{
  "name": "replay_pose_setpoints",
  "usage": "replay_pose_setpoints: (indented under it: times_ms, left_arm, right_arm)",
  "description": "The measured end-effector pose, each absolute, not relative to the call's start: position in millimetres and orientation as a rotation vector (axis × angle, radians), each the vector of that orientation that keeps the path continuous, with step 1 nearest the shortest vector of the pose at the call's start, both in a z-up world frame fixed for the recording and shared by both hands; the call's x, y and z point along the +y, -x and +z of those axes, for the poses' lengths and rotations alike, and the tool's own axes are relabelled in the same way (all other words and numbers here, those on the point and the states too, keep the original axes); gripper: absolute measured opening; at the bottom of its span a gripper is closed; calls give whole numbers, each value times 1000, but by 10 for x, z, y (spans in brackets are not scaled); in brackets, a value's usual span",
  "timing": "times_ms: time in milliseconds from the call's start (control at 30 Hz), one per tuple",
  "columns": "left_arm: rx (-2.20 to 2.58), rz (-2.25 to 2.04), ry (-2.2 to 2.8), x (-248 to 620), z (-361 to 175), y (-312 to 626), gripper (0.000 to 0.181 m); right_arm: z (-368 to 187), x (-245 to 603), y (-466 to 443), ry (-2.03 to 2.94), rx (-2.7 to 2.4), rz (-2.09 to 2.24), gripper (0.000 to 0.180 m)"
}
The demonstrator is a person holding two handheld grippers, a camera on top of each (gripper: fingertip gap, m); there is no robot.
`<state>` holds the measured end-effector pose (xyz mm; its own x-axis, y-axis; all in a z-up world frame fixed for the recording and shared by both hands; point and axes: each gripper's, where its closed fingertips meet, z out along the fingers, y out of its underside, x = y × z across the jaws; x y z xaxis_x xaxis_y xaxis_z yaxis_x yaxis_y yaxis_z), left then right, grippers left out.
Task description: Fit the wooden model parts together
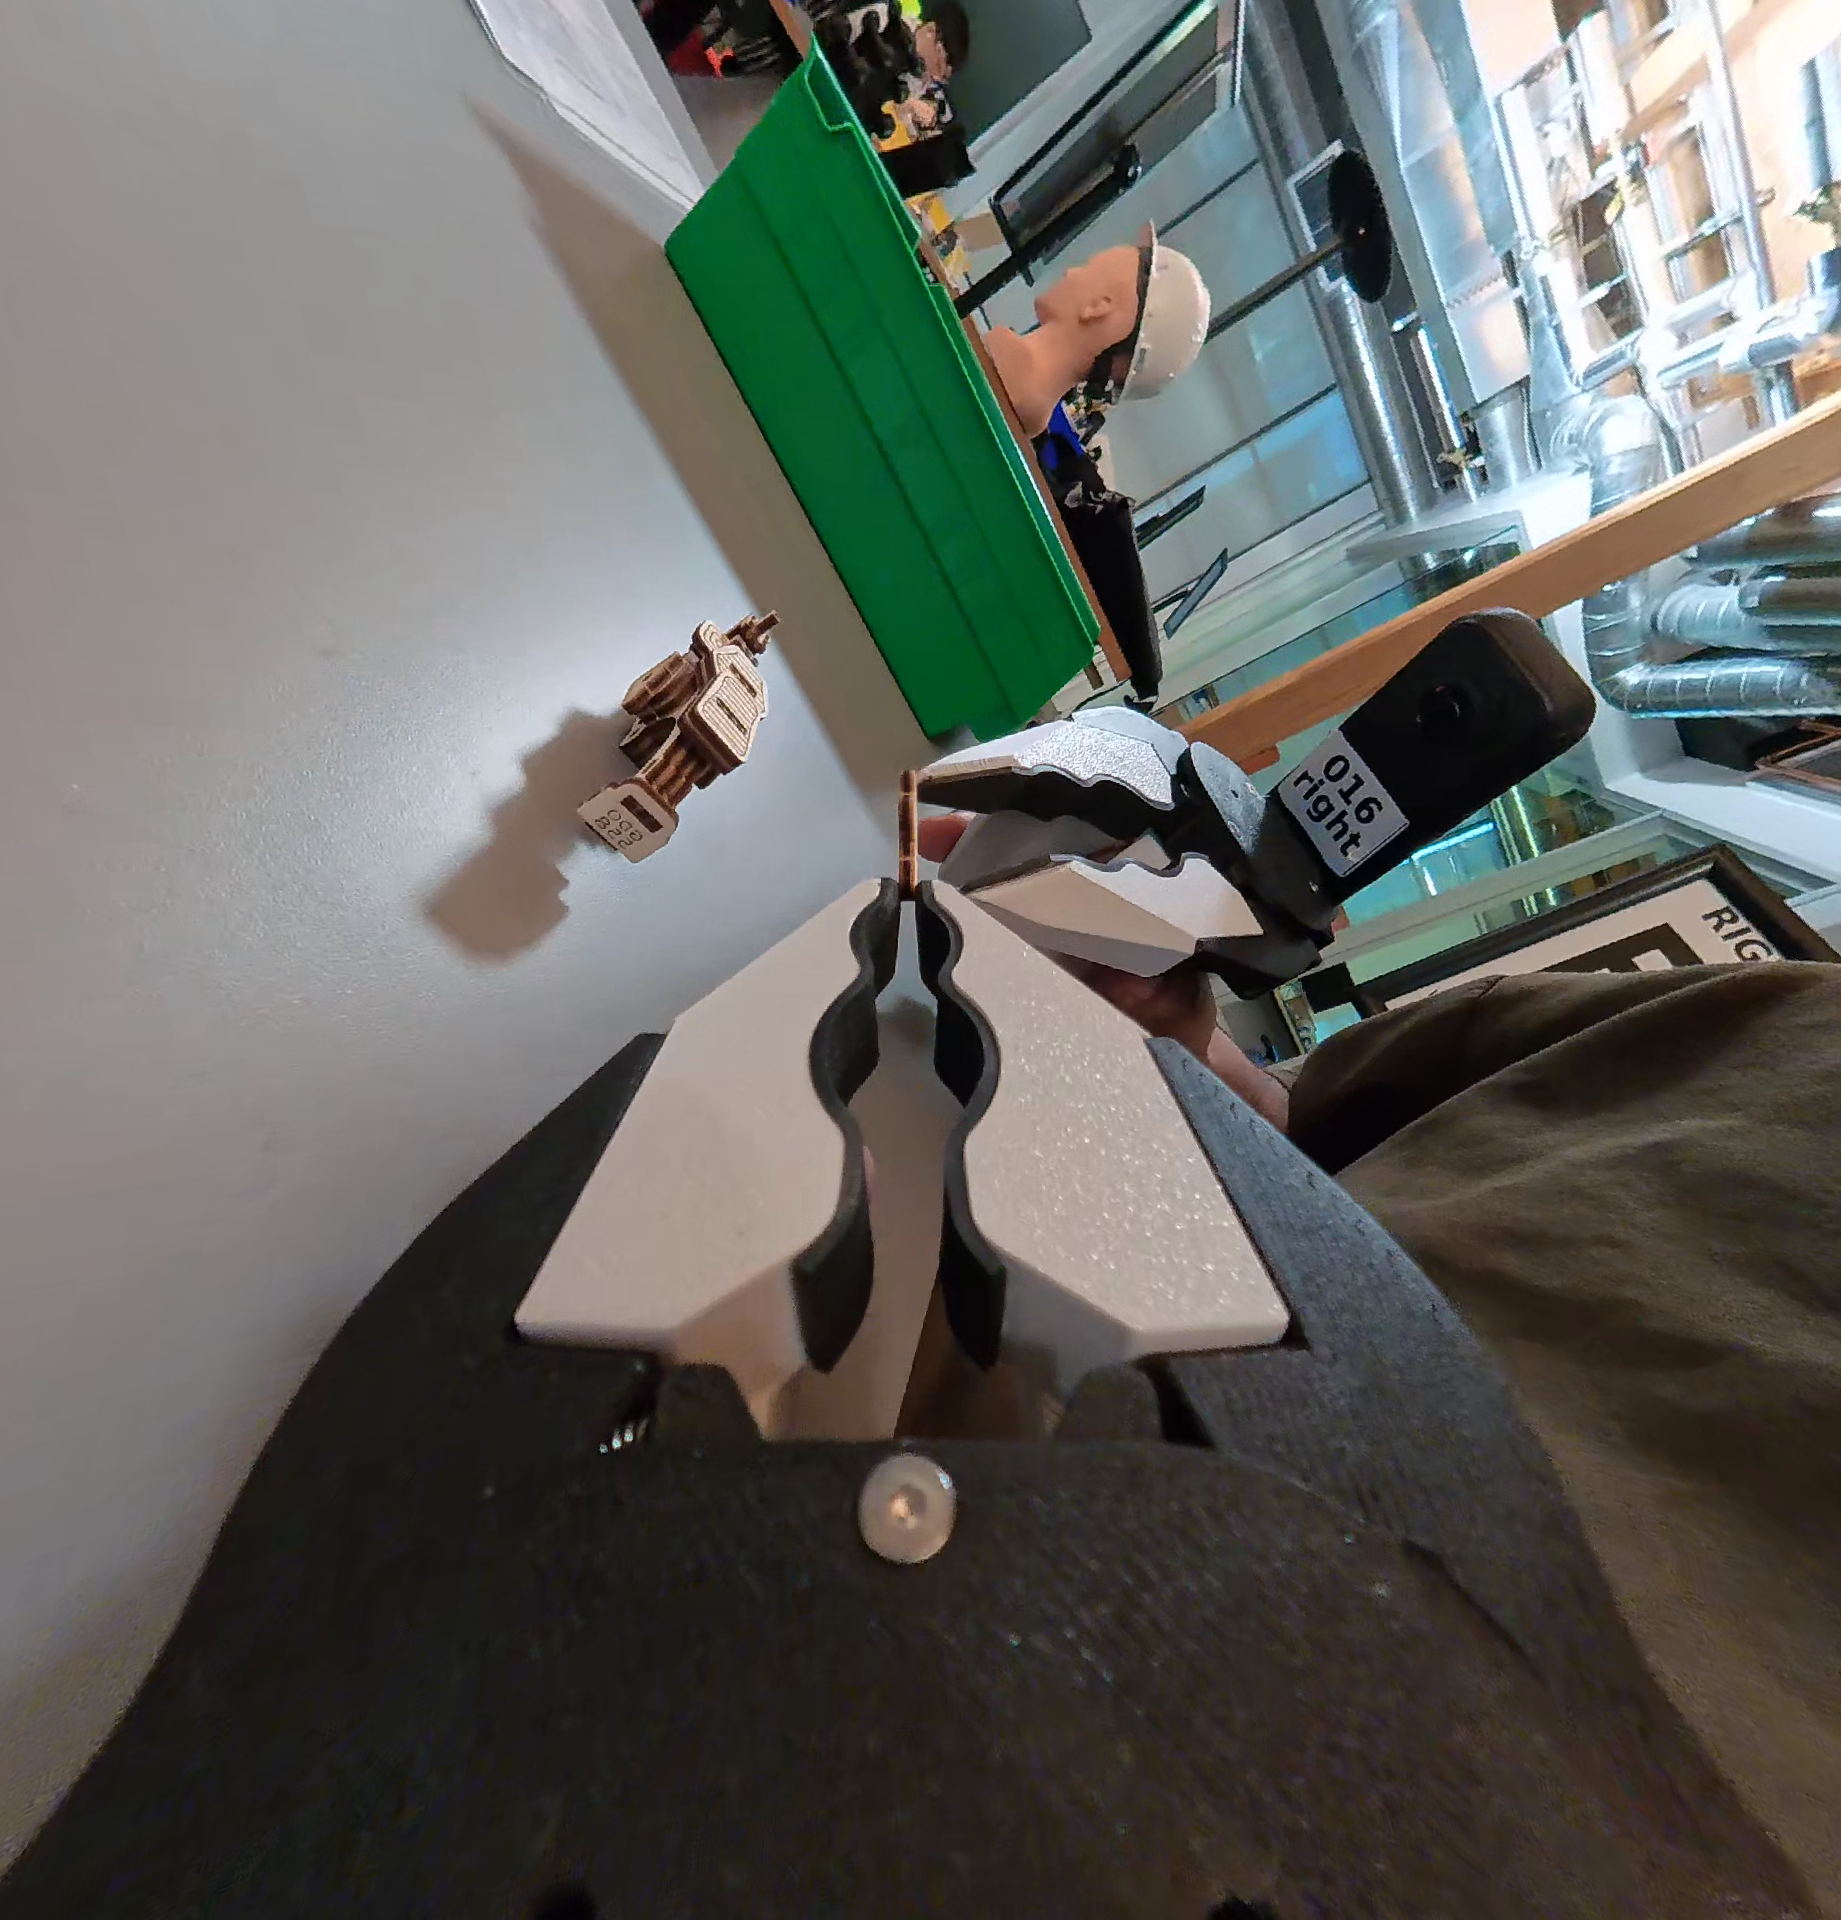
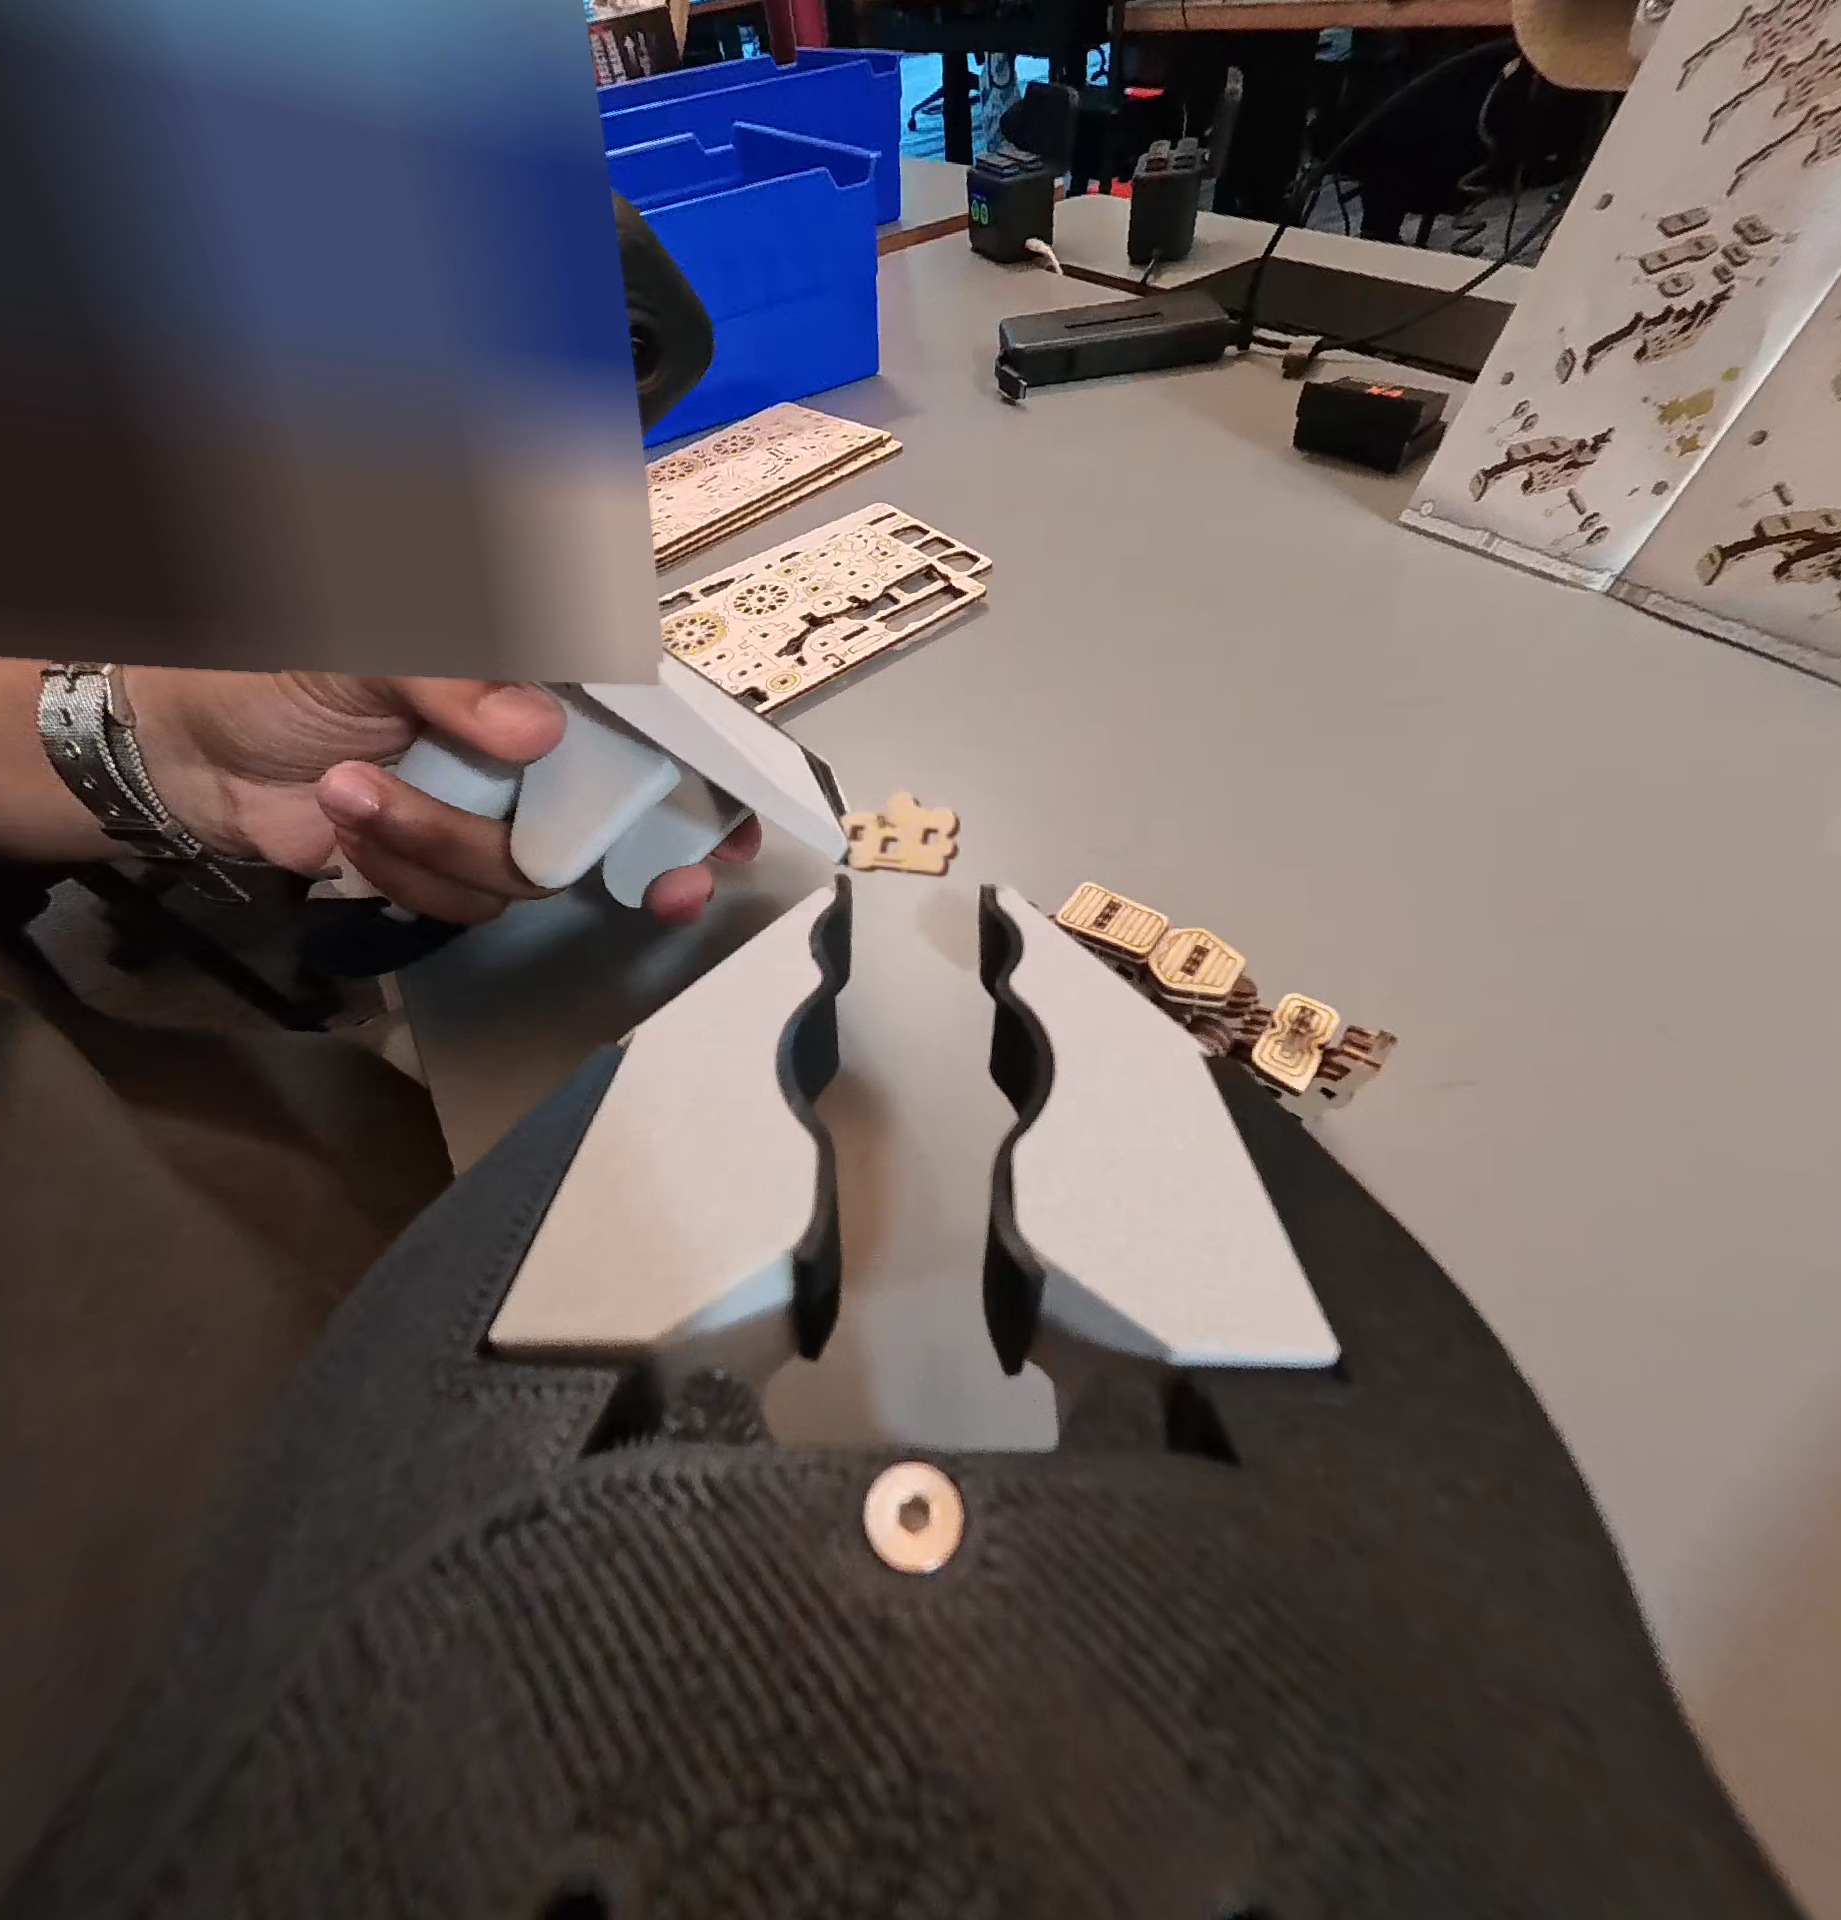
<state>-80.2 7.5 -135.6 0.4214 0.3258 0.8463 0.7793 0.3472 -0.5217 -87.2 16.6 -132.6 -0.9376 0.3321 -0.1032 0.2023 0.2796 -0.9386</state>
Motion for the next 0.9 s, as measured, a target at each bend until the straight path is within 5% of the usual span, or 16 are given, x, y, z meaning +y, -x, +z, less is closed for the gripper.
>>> replay_pose_setpoints:
  times_ms: [900]
  left_arm:
    - [-1143,-410,1278,135,-1386,760,0]
  right_arm:
    - [-1358,149,842,481,-2439,1725,21]
